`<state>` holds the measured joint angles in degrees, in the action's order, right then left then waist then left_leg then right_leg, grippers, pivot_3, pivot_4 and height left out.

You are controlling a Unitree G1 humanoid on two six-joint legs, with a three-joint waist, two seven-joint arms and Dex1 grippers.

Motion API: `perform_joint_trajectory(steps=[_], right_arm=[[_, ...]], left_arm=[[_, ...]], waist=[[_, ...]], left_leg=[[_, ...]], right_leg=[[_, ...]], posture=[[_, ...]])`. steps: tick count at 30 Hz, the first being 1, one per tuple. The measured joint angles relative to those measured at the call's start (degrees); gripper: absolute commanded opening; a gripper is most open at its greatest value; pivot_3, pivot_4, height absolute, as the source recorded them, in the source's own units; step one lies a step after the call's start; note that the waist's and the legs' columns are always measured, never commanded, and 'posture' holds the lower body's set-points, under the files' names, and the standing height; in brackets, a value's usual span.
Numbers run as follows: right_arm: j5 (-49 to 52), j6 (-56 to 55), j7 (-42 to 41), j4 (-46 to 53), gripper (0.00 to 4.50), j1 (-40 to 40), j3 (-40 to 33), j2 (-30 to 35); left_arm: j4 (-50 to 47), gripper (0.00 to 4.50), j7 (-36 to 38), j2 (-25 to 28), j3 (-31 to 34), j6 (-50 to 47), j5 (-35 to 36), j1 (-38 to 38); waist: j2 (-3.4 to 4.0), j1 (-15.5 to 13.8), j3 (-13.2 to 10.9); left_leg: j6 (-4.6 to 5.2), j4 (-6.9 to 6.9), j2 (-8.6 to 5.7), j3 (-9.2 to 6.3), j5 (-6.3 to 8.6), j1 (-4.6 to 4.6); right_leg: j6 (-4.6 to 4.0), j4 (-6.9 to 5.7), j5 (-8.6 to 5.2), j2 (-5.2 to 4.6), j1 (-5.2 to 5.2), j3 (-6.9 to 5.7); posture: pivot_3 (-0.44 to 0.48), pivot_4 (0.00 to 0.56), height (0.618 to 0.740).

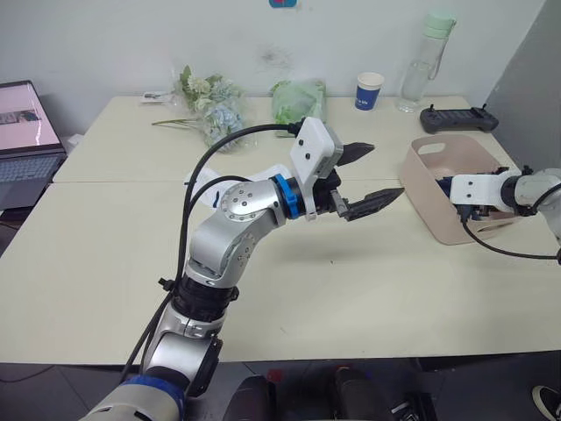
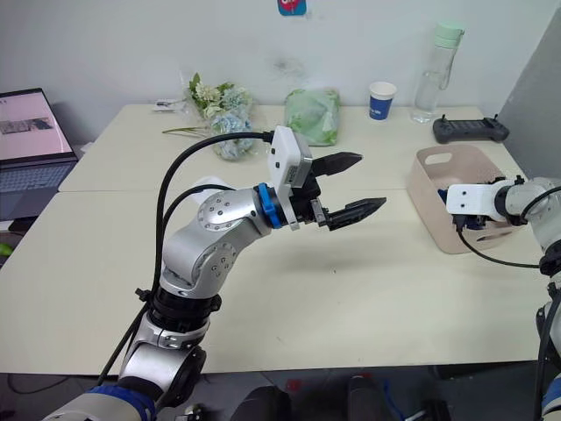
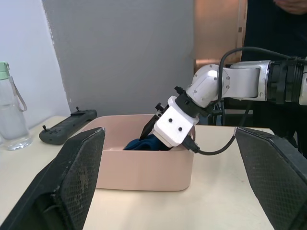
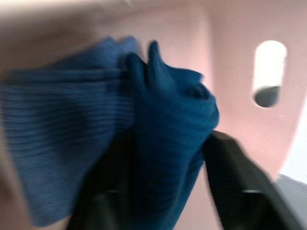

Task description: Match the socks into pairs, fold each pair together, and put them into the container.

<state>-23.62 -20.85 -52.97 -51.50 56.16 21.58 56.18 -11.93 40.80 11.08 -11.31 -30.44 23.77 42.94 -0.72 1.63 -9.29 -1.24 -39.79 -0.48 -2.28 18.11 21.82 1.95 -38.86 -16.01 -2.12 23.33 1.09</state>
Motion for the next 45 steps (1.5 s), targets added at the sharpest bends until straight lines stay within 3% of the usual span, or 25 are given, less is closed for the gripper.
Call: perform_joint_trajectory(steps=[3,4,9,13,17,27,36,45], right_arm=[[3.2,3.5,-7.3,6.2,4.31,-0.2,-2.2,2.1],[4.3,5.2,-9.7,8.2,4.41,-0.3,-2.8,3.0],[6.7,13.5,-21.2,16.2,4.41,0.6,-4.8,8.0],[5.6,16.2,-21.7,16.7,4.41,4.3,-4.8,8.6],[2.8,13.4,-13.4,10.6,3.56,7.6,-4.8,4.8],[-6.5,3.3,2.8,-8.7,0.13,7.8,0.5,-1.8],[-5.4,2.8,0.5,-14.0,0.06,7.5,0.2,-4.7],[-5.8,2.5,1.0,-14.0,0.06,10.2,0.0,-1.5]], left_arm=[[0.4,4.5,0.3,0.0,-0.2,0.2,-0.1,0.0],[0.5,4.5,0.5,0.0,-0.2,0.4,-0.1,0.0],[1.2,4.5,1.4,0.1,-0.2,0.9,-0.1,0.1],[2.1,4.5,1.9,-0.1,-0.5,1.4,-0.3,0.3],[3.1,4.5,2.3,-0.7,-0.8,2.2,-0.6,0.7],[3.3,4.5,2.2,-0.9,-0.8,2.1,-1.3,1.8],[3.1,4.5,1.0,-0.4,-0.8,0.8,-1.4,1.7],[3.1,4.5,1.3,1.5,-0.7,0.9,-1.9,1.6]], waist=[[0.01,-0.1,0.0],[0.01,-0.1,0.0],[0.03,-0.3,0.0],[0.03,-0.1,0.0],[0.02,-0.1,0.0],[0.03,-0.1,0.0],[0.04,0.0,0.0],[0.05,0.0,0.0]], left_leg=[[0.0,-0.01,0.0,-0.06,0.0,0.02],[0.0,-0.01,0.0,-0.08,0.0,0.02],[0.01,-0.01,-0.02,-0.09,0.01,0.02],[0.01,-0.01,-0.02,-0.07,0.01,-0.03],[0.0,-0.02,-0.01,-0.06,0.0,-0.02],[-0.01,-0.01,-0.04,-0.01,0.0,0.04],[-0.01,-0.02,-0.02,-0.04,0.0,0.03],[-0.01,-0.02,-0.03,-0.02,0.0,0.02]], right_leg=[[0.0,0.0,0.0,-0.01,0.0,-0.06],[0.0,0.0,0.0,-0.01,-0.01,-0.07],[0.0,0.02,0.0,-0.02,-0.02,-0.07],[-0.01,-0.01,0.0,-0.02,-0.02,-0.05],[-0.01,-0.01,0.0,-0.02,-0.03,-0.06],[-0.01,0.01,0.0,-0.06,0.02,-0.03],[-0.01,-0.03,0.01,-0.05,0.01,-0.06],[-0.01,-0.02,0.01,-0.05,0.01,-0.04]], posture=[[0.0,0.15,0.74],[0.0,0.15,0.74],[0.0,0.15,0.74],[0.0,0.15,0.74],[0.0,0.15,0.74],[0.0,0.15,0.74],[0.0,0.15,0.74],[0.0,0.15,0.74]])
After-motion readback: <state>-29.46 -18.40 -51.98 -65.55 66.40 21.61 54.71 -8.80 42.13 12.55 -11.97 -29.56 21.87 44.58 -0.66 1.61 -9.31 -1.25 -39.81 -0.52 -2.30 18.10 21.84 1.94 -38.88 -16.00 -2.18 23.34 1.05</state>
